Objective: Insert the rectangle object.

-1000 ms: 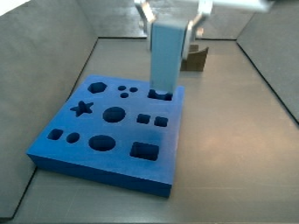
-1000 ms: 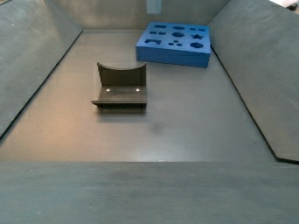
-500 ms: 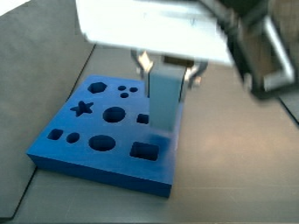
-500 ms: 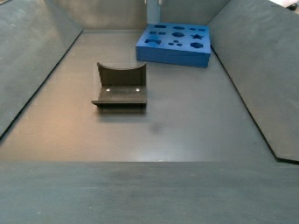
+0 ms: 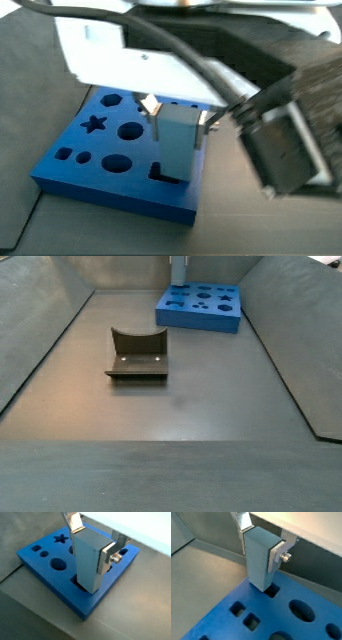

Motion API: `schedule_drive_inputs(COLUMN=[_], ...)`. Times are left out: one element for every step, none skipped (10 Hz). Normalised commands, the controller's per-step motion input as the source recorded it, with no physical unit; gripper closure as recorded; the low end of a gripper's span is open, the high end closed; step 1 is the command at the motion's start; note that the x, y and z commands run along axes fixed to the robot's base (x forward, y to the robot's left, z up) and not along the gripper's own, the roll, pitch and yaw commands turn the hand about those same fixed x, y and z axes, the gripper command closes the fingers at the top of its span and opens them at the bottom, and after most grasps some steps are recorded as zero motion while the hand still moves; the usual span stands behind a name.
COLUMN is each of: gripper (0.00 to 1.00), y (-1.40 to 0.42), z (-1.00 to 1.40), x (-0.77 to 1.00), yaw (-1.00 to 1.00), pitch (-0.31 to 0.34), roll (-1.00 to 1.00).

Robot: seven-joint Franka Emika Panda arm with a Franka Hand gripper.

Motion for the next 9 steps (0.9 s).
schedule_drive_inputs(gripper=[1.00, 1.00, 1.00, 1.00, 1.00, 1.00, 1.00, 1.00, 1.00], y=[0.00, 0.00, -0.05, -0.15, -0.08, 0.00, 0.04, 0.11, 0.03], z=[-0.09, -0.15, -0.11, -0.13, -0.17, -0.26, -0.45, -0.49, -0.45], x=[-0.14, -0.16, -0.22, -0.19, -0.19, -0.09, 0.00, 0.00, 0.08], yaw=[0.13, 0.16, 0.14, 0.17, 0.21, 0.23, 0.18, 0.17, 0.05], pitch=[-0.050, -0.083, -0.127, -0.117, -0.114, -0.090, -0.063, -0.051, -0.004], roll=[0.00, 0.00, 0.00, 0.00, 0.00, 0.00, 0.01, 0.01, 0.00])
